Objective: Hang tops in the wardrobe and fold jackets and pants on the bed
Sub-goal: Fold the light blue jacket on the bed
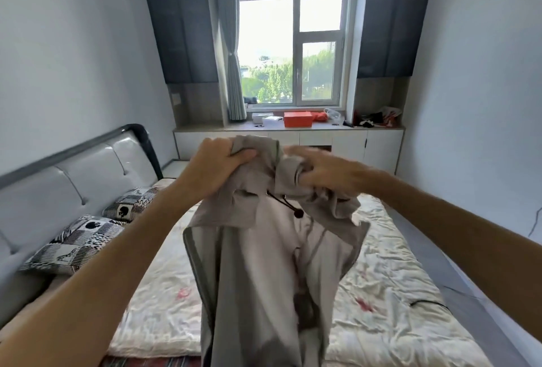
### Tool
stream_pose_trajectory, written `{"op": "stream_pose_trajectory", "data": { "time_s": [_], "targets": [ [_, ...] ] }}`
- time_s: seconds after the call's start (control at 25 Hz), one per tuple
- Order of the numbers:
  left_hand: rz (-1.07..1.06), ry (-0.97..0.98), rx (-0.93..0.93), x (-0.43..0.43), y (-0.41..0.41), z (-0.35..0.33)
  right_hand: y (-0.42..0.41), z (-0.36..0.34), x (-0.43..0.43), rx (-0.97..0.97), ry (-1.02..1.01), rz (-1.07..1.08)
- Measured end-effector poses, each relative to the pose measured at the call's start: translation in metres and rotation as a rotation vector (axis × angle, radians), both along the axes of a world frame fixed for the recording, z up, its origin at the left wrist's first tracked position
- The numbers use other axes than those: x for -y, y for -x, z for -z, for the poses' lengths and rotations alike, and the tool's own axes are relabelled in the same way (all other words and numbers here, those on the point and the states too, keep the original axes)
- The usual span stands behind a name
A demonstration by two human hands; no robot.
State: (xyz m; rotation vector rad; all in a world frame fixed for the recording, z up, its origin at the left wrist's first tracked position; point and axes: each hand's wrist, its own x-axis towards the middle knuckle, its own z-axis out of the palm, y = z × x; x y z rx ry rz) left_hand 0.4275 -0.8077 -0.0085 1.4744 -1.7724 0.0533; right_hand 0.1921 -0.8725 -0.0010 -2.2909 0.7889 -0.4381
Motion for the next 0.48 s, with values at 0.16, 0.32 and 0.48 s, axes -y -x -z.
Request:
{"op": "stream_pose_trajectory", "data": {
  "time_s": [0.16, 0.32, 0.48],
  "targets": [
    [-0.021, 0.122, 0.198, -0.004, 0.010, 0.010, -0.017, 0.017, 0.012, -0.504, 0.541, 0.196],
    [0.192, -0.277, -0.111, 0.006, -0.008, 0.032, -0.016, -0.012, 0.039, 0.296, 0.445, 0.597],
    [0.349, -0.433, -0.349, 0.024, -0.012, 0.071, -0.010, -0.054, 0.038, 0.718, 0.127, 0.516]
  ]
}}
